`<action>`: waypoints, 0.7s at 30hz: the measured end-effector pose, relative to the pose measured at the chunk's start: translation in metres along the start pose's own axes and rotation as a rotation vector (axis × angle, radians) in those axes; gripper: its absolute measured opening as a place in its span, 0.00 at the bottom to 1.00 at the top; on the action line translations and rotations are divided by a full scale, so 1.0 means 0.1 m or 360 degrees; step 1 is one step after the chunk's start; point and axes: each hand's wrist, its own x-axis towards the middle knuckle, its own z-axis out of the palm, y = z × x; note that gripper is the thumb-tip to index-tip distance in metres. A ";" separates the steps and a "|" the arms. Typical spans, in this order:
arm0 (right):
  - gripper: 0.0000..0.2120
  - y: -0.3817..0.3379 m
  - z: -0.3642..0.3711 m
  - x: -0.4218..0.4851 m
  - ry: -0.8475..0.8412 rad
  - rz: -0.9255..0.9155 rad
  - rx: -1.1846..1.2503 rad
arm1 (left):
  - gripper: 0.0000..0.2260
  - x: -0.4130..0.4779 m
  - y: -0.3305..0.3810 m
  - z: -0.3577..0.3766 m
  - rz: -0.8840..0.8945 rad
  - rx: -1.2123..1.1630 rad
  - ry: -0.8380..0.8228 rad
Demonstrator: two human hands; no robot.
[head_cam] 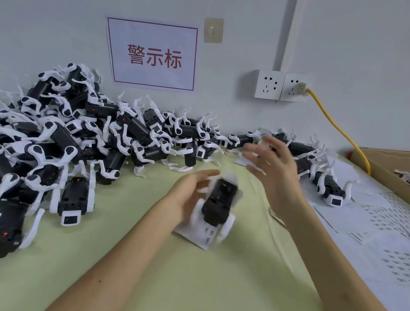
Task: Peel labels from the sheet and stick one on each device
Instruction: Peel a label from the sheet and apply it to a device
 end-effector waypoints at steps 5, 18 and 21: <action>0.14 0.43 0.32 -0.21 -0.0017 -0.0122 -0.0734 | 0.20 -0.02 -0.11 0.22 -0.0024 -0.0056 -0.0253; 0.05 0.29 0.24 -0.17 0.0207 -0.0270 -0.0753 | 0.24 -0.04 0.00 0.04 0.0029 0.0691 -0.0575; 0.08 0.24 0.24 -0.18 0.0124 -0.0246 -0.0702 | 0.22 -0.02 0.01 0.01 0.0077 0.0278 -0.0318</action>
